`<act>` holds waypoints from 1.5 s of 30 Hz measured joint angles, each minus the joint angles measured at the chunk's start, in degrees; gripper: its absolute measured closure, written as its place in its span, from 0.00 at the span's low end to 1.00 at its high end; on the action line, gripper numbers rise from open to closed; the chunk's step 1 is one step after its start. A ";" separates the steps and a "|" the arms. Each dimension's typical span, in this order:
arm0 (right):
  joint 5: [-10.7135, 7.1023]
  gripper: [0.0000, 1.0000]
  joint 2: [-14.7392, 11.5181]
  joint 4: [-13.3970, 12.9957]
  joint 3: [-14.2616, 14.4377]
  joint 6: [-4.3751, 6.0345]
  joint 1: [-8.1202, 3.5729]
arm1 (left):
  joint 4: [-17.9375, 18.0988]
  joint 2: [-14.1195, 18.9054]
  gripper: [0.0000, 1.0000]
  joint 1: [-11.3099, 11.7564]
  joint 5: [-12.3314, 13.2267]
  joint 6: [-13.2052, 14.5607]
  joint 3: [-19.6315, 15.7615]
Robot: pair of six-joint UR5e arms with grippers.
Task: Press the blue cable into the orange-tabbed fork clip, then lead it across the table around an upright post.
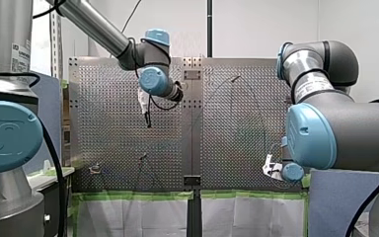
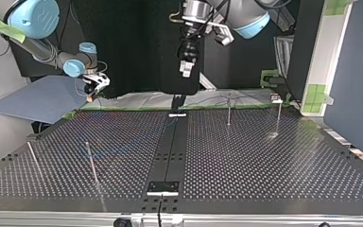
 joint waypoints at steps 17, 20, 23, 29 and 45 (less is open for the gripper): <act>0.00 1.00 -0.25 0.17 0.00 -0.01 0.26 | 9.59 -0.06 0.00 0.79 4.97 -2.31 -9.59; 0.00 1.00 -0.36 0.17 0.00 -0.01 0.27 | 11.30 -0.06 0.00 0.91 5.01 -2.43 -11.30; 0.00 1.00 -0.52 0.16 -0.02 -0.01 0.27 | 12.84 -0.11 0.00 1.09 4.95 -2.49 -12.87; -0.03 1.00 -0.96 0.16 -0.15 0.05 0.04 | 15.87 -1.72 0.00 1.38 4.87 -2.46 -15.89; -0.43 1.00 -1.46 0.15 -0.49 1.08 -0.78 | 23.76 -6.81 0.00 1.72 5.81 -4.09 -23.90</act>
